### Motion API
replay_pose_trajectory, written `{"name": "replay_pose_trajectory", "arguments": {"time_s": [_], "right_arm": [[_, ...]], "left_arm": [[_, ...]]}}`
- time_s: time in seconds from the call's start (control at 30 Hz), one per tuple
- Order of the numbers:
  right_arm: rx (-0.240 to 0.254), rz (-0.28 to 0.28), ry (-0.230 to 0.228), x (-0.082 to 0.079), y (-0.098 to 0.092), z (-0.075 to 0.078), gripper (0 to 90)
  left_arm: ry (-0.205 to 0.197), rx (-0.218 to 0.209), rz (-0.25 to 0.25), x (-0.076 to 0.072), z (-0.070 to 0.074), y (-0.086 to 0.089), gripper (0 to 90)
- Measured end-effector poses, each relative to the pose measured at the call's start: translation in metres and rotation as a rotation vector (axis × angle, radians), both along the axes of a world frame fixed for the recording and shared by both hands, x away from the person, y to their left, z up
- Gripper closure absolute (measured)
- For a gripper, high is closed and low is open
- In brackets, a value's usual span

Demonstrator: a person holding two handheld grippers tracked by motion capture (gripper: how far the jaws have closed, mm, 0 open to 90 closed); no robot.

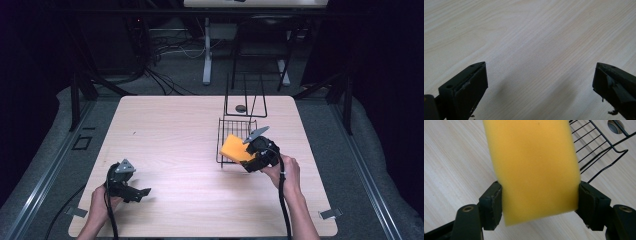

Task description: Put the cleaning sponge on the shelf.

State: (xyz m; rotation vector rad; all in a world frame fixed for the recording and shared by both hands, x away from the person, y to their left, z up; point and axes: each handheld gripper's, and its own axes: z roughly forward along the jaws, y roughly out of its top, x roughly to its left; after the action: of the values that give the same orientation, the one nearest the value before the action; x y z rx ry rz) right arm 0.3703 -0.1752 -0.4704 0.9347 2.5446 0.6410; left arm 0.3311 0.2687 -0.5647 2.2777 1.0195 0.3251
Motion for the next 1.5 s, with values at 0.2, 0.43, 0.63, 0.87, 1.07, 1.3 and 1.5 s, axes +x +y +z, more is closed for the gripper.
{"name": "replay_pose_trajectory", "arguments": {"time_s": [0.2,0.43,0.63,0.87,1.07,1.3,1.5], "right_arm": [[0.021,-0.043,0.008,0.004,0.0,-0.001,29.3],[0.034,-0.09,0.018,0.01,0.003,-0.002,29.2],[0.046,-0.127,0.017,0.014,0.007,-0.008,29.1],[0.025,-0.127,0.005,0.02,0.012,-0.013,29.0],[0.022,-0.143,-0.003,0.027,0.011,-0.018,29.0],[0.026,-0.154,0.002,0.033,0.009,-0.024,28.9],[0.008,-0.158,0.009,0.039,0.01,-0.028,28.8]], "left_arm": [[-0.001,0.003,0.0,0.0,0.0,0.0,0.0],[-0.003,0.004,0.0,0.0,0.0,0.0,0.0],[-0.003,0.002,0.001,0.0,0.0,0.0,0.0],[-0.003,0.001,0.0,0.0,0.0,0.0,0.0],[-0.003,0.0,0.0,0.0,0.0,0.0,0.0],[-0.003,-0.002,-0.001,0.0,0.0,0.0,0.0],[-0.004,-0.001,-0.001,0.0,0.0,0.001,0.0]]}}
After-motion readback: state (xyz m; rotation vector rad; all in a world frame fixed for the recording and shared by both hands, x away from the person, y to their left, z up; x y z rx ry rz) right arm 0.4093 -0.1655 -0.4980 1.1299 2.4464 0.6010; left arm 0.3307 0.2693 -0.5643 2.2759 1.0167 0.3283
